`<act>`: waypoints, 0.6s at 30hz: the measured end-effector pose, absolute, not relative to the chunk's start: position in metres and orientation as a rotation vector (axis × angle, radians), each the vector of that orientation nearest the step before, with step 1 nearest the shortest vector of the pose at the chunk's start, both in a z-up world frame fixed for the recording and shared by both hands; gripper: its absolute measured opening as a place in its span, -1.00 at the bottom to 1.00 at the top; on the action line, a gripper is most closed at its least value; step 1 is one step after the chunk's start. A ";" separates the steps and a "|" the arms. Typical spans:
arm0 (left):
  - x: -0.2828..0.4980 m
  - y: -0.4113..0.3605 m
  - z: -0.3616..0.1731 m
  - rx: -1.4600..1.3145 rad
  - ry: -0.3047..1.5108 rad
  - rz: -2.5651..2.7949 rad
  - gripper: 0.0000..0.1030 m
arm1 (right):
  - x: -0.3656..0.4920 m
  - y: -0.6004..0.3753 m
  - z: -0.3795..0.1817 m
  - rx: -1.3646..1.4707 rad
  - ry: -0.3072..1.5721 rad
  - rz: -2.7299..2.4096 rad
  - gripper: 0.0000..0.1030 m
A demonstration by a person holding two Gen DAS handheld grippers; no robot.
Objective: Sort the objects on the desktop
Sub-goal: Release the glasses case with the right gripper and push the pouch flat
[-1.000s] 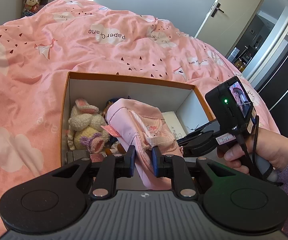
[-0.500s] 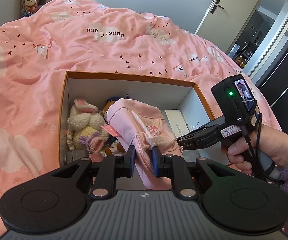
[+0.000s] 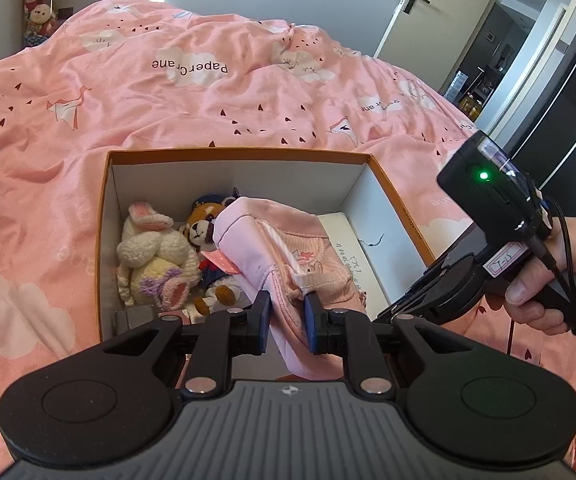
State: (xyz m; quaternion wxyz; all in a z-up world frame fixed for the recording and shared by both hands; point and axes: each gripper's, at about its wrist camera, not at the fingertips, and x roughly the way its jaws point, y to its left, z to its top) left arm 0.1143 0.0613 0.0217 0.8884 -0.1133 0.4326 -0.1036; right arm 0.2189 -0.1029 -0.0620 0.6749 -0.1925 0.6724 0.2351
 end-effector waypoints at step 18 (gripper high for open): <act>0.118 0.066 0.016 -0.259 0.910 -0.232 -0.60 | 0.226 -0.078 -0.095 -0.508 1.625 0.363 -1.00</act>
